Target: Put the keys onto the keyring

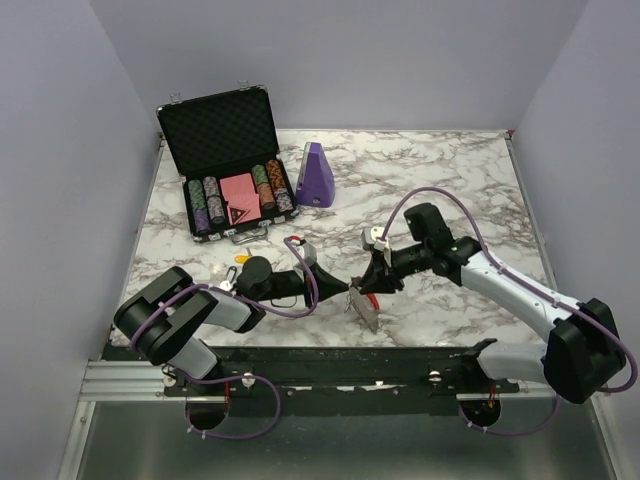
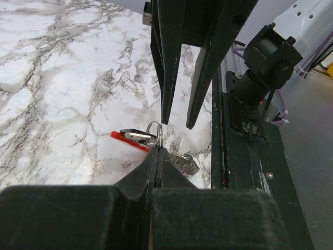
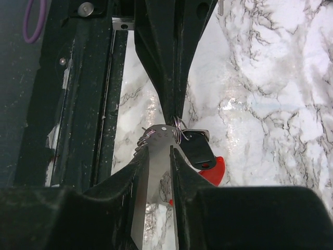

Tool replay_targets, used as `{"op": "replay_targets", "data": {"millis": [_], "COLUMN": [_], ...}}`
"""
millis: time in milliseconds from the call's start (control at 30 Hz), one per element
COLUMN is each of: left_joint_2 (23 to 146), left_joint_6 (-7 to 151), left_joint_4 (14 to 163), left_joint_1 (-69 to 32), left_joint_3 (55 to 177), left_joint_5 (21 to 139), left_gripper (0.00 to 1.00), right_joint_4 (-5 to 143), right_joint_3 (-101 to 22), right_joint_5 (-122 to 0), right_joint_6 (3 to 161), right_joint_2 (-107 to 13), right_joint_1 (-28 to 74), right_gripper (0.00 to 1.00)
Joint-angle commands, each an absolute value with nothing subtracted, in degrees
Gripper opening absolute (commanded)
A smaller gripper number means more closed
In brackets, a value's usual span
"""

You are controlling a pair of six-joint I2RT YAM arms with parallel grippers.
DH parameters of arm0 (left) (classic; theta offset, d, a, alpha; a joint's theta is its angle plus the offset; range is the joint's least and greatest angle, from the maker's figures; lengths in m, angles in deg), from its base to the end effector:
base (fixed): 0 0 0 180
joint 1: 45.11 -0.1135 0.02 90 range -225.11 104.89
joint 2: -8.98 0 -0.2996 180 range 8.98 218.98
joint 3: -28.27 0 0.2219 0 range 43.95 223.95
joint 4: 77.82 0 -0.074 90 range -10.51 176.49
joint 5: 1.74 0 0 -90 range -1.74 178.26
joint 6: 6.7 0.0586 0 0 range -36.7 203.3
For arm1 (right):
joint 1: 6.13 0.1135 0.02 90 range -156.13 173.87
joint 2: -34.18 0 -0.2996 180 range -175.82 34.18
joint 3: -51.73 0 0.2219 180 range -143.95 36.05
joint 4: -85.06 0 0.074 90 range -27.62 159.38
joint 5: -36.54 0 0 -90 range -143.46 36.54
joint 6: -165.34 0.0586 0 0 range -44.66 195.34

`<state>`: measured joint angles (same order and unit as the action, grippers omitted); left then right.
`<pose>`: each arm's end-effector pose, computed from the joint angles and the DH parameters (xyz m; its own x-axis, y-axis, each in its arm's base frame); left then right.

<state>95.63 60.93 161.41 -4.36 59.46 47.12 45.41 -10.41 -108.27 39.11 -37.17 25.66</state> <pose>0.1613 -0.1899 0.2376 -0.3303 -0.0937 -0.9392 0.9335 0.1150 -0.3398 0.1568 0.1535 0.2807 -0.0668 -0.4421 -0.8945 -0.9919 -0.0678 0.1076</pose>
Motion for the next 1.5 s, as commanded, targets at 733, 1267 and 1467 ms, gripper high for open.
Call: {"op": "replay_targets", "data": {"millis": [733, 1267, 1467], "left_joint_2": [94.67, 94.67, 94.67], "left_joint_6": [60.71, 60.36, 60.36], "left_joint_4": [177.46, 177.37, 177.55], "left_joint_1": [-4.07, -4.07, -4.07], "left_joint_3": [59.33, 59.42, 59.25], "left_joint_5": [47.39, 47.57, 47.83], "left_gripper": [0.0, 0.0, 0.0], "right_joint_4": [53.91, 56.37, 54.17], "right_joint_3": [-7.81, -7.55, -8.34], "right_joint_5": [-107.78, -106.2, -105.23], "right_joint_6": [43.7, 44.84, 41.94], "right_joint_2": [-39.12, -39.91, -39.91], "right_joint_1": [27.01, 29.12, 29.29], "right_gripper": [0.34, 0.21, 0.0]}}
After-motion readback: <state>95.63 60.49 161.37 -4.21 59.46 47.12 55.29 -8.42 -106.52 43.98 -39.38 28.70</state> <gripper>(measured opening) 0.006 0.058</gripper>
